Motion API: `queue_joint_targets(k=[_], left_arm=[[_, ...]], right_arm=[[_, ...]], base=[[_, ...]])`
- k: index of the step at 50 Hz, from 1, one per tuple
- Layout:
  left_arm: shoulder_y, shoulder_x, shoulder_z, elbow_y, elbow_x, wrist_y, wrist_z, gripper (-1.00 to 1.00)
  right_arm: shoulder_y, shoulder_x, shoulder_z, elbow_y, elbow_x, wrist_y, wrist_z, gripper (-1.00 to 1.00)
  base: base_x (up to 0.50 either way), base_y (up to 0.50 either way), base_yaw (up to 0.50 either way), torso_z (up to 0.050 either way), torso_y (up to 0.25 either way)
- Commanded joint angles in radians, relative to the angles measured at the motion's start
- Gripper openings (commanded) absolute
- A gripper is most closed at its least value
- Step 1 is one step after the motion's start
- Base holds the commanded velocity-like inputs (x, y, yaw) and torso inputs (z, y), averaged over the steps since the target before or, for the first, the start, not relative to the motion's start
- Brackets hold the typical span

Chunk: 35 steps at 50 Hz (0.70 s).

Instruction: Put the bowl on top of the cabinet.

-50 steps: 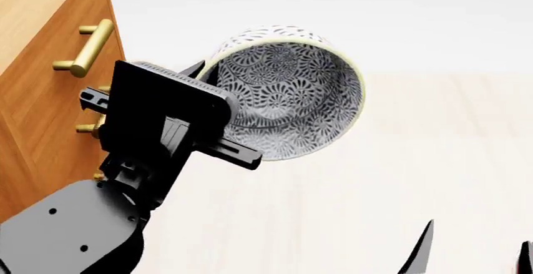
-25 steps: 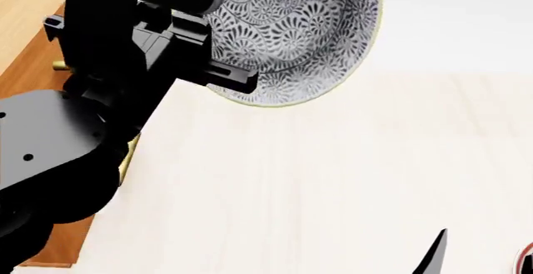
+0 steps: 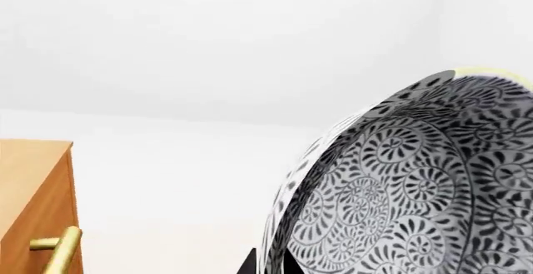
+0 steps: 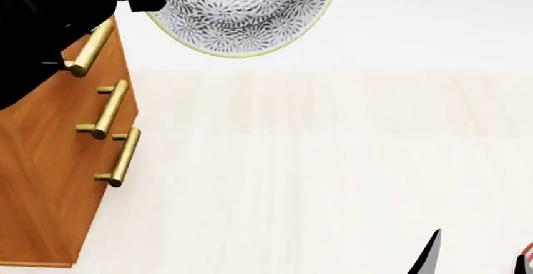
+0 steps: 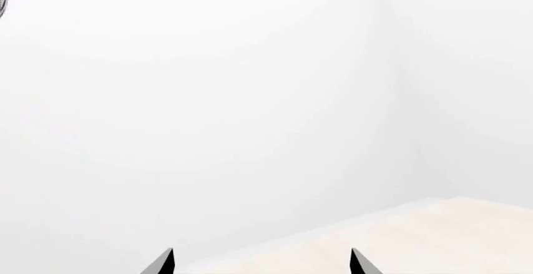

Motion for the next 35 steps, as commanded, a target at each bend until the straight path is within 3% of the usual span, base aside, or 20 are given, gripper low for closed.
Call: queue_joint_targets(k=[1,11,26,35], left_arm=[[-0.059,-0.005,-0.138,-0.135,-0.16,-0.008,-0.102,-1.0],[-0.121,-0.009,-0.212,-0.252,-0.246,0.029,-0.155,-1.0],[-0.342,-0.056,-0.128,-0.691,-0.097,0.243,0.114,-1.0],[-0.408,-0.051,-0.134,-0.842,-0.024,0.44,0.143,-1.0]], right_arm=[[0.003,-0.003,0.001,0.004,0.004,0.002,-0.004,1.0],[0.019,-0.009,0.001,0.023,0.02,0.008,-0.017,1.0],[0.072,-0.033,0.0,0.108,0.071,0.038,-0.049,1.0],[0.097,-0.042,0.005,0.145,0.094,0.051,-0.063,1.0]], base=[[0.0,0.0,0.0,0.0,0.0],[0.0,0.0,0.0,0.0,0.001],[0.0,0.0,0.0,0.0,0.0],[0.0,0.0,0.0,0.0,0.001]])
